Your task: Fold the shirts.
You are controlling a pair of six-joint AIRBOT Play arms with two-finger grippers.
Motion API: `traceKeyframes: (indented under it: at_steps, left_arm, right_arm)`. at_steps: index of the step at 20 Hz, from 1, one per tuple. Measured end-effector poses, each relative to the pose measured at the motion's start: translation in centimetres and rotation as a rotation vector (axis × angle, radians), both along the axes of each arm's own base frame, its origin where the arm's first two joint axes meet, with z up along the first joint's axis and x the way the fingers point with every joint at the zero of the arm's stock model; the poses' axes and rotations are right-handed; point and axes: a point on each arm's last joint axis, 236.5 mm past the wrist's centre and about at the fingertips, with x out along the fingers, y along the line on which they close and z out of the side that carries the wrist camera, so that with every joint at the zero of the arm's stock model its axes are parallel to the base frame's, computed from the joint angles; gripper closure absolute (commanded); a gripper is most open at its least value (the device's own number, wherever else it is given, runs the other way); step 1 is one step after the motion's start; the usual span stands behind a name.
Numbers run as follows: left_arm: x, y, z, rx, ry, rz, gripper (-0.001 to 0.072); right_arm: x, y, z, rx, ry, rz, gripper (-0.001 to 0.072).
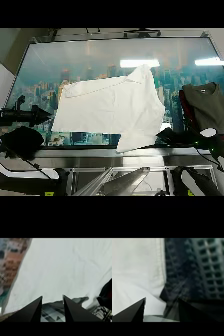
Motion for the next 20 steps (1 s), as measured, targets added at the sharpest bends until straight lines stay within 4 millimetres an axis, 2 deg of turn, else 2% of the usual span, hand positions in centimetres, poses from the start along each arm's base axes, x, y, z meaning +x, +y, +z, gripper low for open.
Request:
traceKeyframes:
  at_steps: [6,9,14,16,20]
  left_arm:
    - [-0.3,0.4,-1.7,0.041,-0.017,0.015,0.0423]
    - [-0.1,1.4,-2.6,0.098,-0.029,0.017,0.0423]
    - [-1.1,3.1,-4.3,0.208,-0.011,-0.035,0.0424]
    - [-1.5,2.9,-4.5,0.223,-0.015,-0.080,0.0424]
    - [-2.1,0.9,-5.0,0.203,-0.016,-0.198,0.0424]
  right_arm:
    - [2.4,2.9,-0.5,0.149,-0.070,-0.036,0.0255]
    - [3.1,3.3,-0.6,0.181,-0.090,-0.049,0.0255]
    - [3.5,3.5,-0.7,0.191,-0.106,-0.056,0.0255]
    - [3.6,3.4,-0.7,0.192,-0.108,-0.061,0.0255]
    - [3.7,3.4,-0.8,0.187,-0.121,-0.051,0.0255]
